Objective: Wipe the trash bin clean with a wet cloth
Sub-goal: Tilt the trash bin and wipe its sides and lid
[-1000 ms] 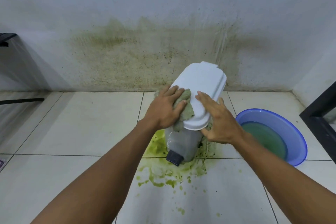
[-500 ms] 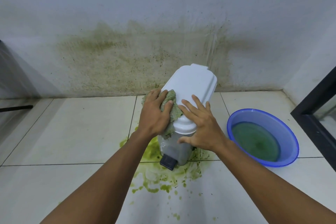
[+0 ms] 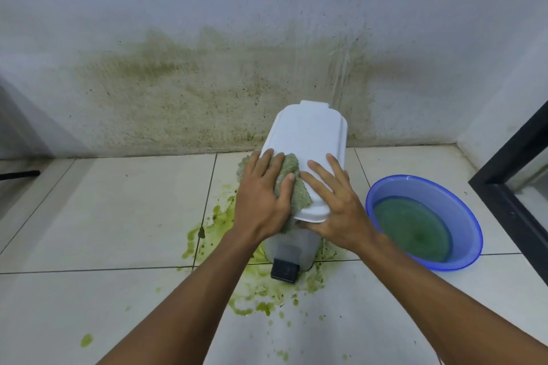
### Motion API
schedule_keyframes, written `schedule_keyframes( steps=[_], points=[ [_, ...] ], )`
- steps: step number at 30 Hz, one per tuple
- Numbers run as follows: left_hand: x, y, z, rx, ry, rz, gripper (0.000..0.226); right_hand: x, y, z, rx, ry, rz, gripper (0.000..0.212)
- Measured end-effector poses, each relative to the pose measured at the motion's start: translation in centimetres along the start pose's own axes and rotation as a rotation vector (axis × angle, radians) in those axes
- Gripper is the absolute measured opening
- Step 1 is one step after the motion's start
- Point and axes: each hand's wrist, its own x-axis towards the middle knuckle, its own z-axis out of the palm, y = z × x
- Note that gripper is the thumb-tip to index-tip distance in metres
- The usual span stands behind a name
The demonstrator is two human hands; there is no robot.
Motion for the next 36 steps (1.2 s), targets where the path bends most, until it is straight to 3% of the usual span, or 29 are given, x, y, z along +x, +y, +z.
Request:
schedule_keyframes(
  steps=[4, 8, 11, 15, 19, 23, 28, 33, 36],
  points=[
    [0.2, -1.5, -0.9, -0.067, 0.042, 0.014, 0.059, 1.2, -0.3, 0.7, 0.071, 0.028, -0.025, 0.074],
    [0.5, -2.3, -1.3, -0.116, 0.23, 0.06, 0.058, 4.4, -0.1, -0.1, 0.157, -0.008, -0.044, 0.073],
    [2.0, -1.7, -1.1, -0.118, 0.388, 0.114, 0.06, 7.8, 0.6, -1.7, 0.267, 0.001, 0.052, 0.071],
    [2.9, -2.4, 0.3, -0.057, 0.463, 0.165, 0.066, 11.5, 1.1, -2.3, 0.341, -0.025, 0.119, 0.073],
    [2.0, -5.0, 2.7, -0.026, 0.384, 0.12, 0.07, 14.4, 1.8, -2.1, 0.351, -0.05, 0.211, 0.068],
    [1.6, -6.8, 4.7, 0.19, 0.327, 0.221, 0.07, 16.1, 3.1, -2.2, 0.368, -0.048, 0.282, 0.064],
    [4.9, -4.4, 5.9, 0.283, 0.379, 0.09, 0.073, 17.3, 3.9, -1.5, 0.375, -0.031, 0.291, 0.06],
    [0.9, -7.6, 6.9, 0.449, 0.103, 0.478, 0.071, 18.2, 5.5, -1.4, 0.395, -0.03, 0.353, 0.06],
    [1.7, -9.1, 5.2, 0.412, 0.153, 0.378, 0.074, 18.7, 5.6, -1.0, 0.39, -0.026, 0.36, 0.06]
  ],
)
